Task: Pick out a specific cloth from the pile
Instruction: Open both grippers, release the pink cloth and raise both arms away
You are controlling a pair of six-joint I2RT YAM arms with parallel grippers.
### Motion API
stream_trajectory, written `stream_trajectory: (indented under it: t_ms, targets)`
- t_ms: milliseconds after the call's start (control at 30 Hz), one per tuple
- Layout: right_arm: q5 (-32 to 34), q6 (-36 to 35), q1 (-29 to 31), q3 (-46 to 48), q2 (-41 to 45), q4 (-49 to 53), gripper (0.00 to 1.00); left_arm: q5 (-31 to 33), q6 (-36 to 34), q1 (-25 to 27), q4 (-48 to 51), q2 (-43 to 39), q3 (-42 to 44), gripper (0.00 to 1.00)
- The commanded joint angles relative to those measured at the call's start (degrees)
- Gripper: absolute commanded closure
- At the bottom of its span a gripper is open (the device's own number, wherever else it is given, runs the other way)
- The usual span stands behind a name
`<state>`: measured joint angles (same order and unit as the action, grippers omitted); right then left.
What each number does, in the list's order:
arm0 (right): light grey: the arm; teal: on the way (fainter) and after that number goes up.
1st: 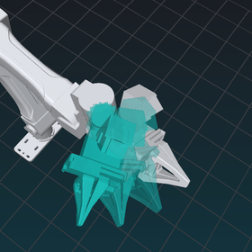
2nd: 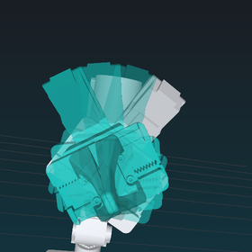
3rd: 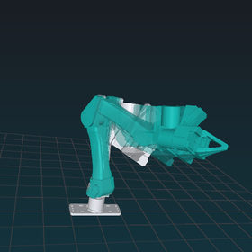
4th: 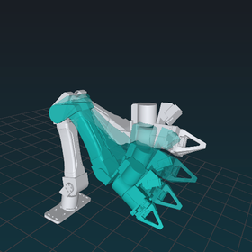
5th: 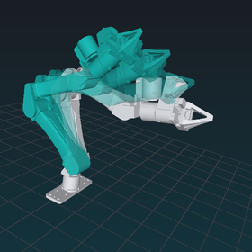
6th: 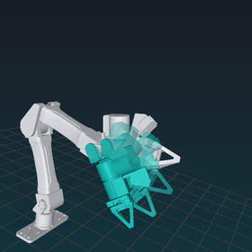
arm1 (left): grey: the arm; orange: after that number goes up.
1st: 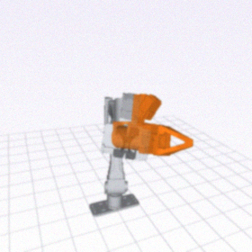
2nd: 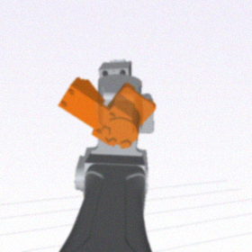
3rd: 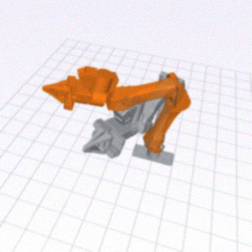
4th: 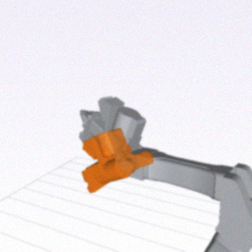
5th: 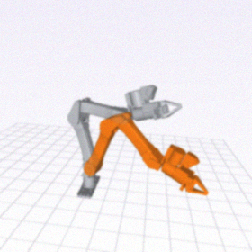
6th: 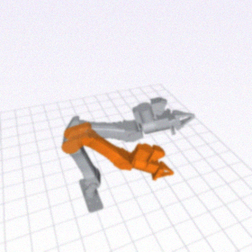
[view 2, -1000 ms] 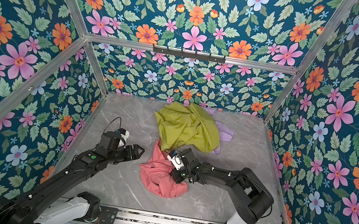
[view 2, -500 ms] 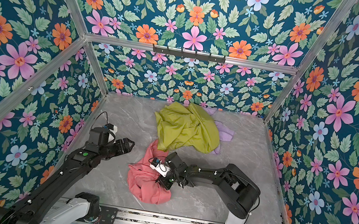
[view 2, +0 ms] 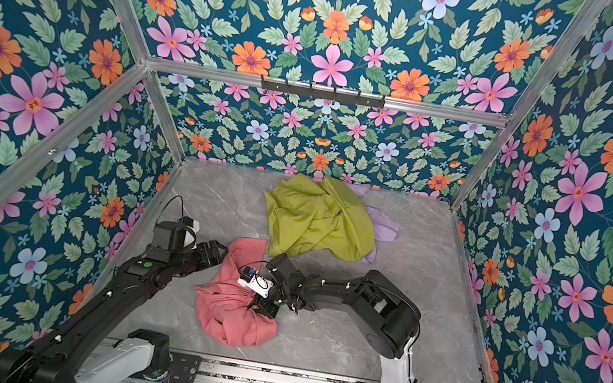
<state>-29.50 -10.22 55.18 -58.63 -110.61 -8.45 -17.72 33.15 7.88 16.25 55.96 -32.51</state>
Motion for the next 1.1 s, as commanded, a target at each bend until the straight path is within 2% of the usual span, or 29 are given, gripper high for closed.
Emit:
stream_trajectory:
  t_ms: [0, 100, 300, 400, 467, 567, 600, 667, 733, 767, 800, 833, 900, 933, 1000, 1067]
  targets:
    - [-1.4, -0.5, 0.2, -1.0, 0.3, -2.2, 0.66, -0.1, 0.2, -0.2, -3.9, 2.5, -1.1, 0.17]
    - [-2.5, 0.0, 0.2, -0.9, 1.2, -3.1, 0.62, -0.7, 0.0, -0.2, -5.4, 5.2, -3.8, 0.17]
    - [-3.4, 1.9, 0.7, -2.0, -1.6, -6.0, 0.60, -0.2, -1.6, -0.8, -5.1, 8.2, -9.3, 0.17]
    - [-2.8, 2.3, 0.7, -2.0, -0.3, -6.2, 0.55, 0.6, -2.7, -1.4, -4.4, 8.0, -10.4, 0.17]
    - [-1.0, 1.8, 0.7, -2.0, 2.9, -4.0, 0.46, 1.4, -3.6, -1.8, -4.3, 7.4, -10.5, 0.17]
    - [3.2, 0.4, 0.6, -1.6, 11.0, 1.5, 0.20, 3.8, -5.6, -2.3, -6.1, 5.6, -9.8, 0.16]
    - [4.9, 0.2, 0.4, -0.9, 14.2, 3.0, 0.15, 6.0, -6.4, -2.3, -7.6, 4.8, -9.0, 0.15]
    - [9.6, 0.1, 0.1, 0.7, 21.2, 6.5, 0.10, 12.2, -7.8, -2.3, -11.6, 2.9, -6.8, 0.14]
    - [15.9, 0.6, -0.8, 4.0, 28.0, 9.2, 0.01, 21.0, -9.6, -2.3, -19.6, 0.7, -2.4, 0.12]
    - [19.2, 0.6, -1.3, 6.3, 30.9, 9.0, 0.01, 24.8, -11.2, -2.3, -24.5, -0.2, 0.1, 0.11]
    - [25.1, 1.0, -1.8, 9.3, 34.5, 7.7, 0.01, 30.8, -12.3, -2.3, -29.6, -0.5, 2.5, 0.02]
    - [30.7, 0.9, -2.6, 12.0, 37.8, 6.6, 0.01, 37.8, -11.8, -2.4, -32.8, 0.2, 4.8, 0.02]
    - [42.3, 0.9, -5.2, 17.5, 44.5, 3.9, 0.01, 44.1, -18.6, -2.5, -49.4, 3.6, 11.5, 0.08]
    - [43.0, -1.2, -8.6, 20.7, 48.3, 2.4, 0.01, 44.3, -23.7, -2.8, -59.0, 6.3, 14.3, 0.10]
    - [46.1, -0.6, -17.2, 27.4, 53.9, -2.7, 0.01, 42.1, -26.0, -5.2, -61.2, 13.1, 12.5, 0.12]
    - [45.5, -0.2, -26.4, 33.7, 58.2, -8.1, 0.01, 38.1, -26.9, -6.6, -65.2, 19.5, 11.6, 0.15]
